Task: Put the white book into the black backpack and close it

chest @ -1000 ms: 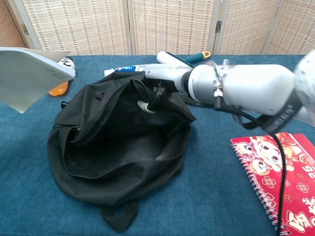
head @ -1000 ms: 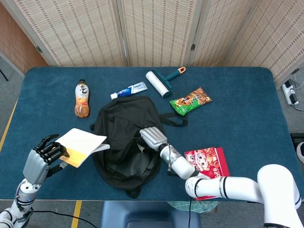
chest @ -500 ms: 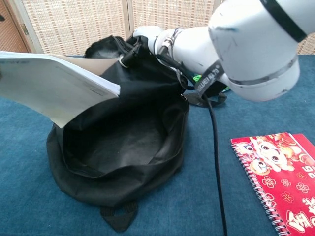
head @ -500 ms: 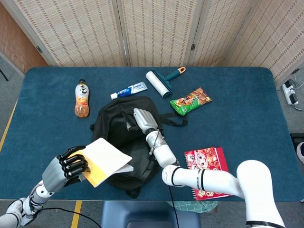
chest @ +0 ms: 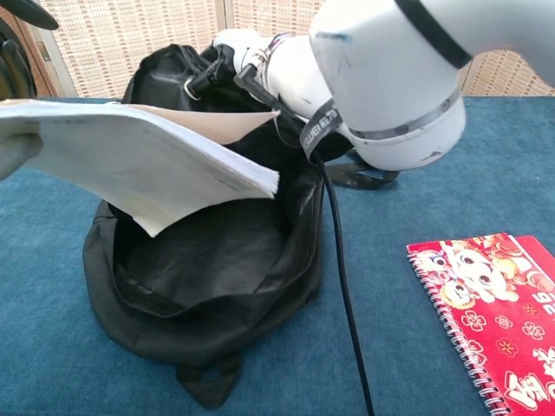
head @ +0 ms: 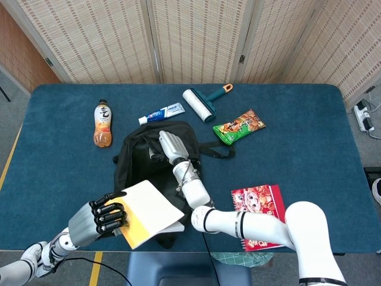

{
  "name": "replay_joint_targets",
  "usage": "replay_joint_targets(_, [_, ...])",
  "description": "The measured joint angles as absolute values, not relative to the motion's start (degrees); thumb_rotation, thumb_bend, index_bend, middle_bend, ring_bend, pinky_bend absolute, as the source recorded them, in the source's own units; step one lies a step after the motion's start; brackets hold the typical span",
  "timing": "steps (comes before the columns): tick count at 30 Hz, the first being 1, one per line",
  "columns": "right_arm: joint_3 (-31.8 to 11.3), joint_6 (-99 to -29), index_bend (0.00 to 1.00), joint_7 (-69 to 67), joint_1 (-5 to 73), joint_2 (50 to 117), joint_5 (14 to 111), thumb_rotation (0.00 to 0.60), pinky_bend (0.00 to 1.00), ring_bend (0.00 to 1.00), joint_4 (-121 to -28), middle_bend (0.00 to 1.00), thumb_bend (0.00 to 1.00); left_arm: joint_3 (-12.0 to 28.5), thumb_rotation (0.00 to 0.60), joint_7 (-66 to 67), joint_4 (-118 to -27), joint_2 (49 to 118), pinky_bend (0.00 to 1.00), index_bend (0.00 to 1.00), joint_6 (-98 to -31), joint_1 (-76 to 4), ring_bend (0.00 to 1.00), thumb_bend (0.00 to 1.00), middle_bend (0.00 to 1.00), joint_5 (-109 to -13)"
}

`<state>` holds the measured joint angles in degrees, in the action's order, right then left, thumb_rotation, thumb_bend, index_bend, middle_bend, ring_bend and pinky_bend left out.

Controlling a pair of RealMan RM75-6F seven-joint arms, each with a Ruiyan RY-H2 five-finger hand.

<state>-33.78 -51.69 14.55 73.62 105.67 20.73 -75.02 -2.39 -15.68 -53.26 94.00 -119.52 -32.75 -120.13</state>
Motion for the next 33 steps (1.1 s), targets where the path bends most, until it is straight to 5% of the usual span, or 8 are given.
replay_joint_targets(12, [-35.73, -50.00, 0.70, 10.40, 73.92, 106.06, 24.01, 0.600, 0.40, 0.33, -77.14, 0.42, 0.71, -1.13, 0.600, -14.38, -53.42, 96.96, 0.34, 0.71, -113.27, -36.01, 0.57, 0.54, 0.69, -118.71])
replay_joint_targets(25, [-34.79, -49.00, 0.70, 7.85, 71.63, 103.13, 24.83, 0.600, 0.40, 0.34, -81.44, 0.42, 0.71, -0.62, 0.600, -14.99, -38.81, 104.03, 0.35, 0.72, -107.33, -35.64, 0.58, 0.54, 0.70, -112.17])
replay_joint_targets(33, [-34.45, -49.01, 0.69, 6.73, 71.13, 102.17, 25.70, 0.600, 0.40, 0.34, -83.27, 0.42, 0.71, -3.59, 0.600, -13.17, -33.73, 106.35, 0.46, 0.72, -105.87, -33.27, 0.60, 0.54, 0.71, -111.33])
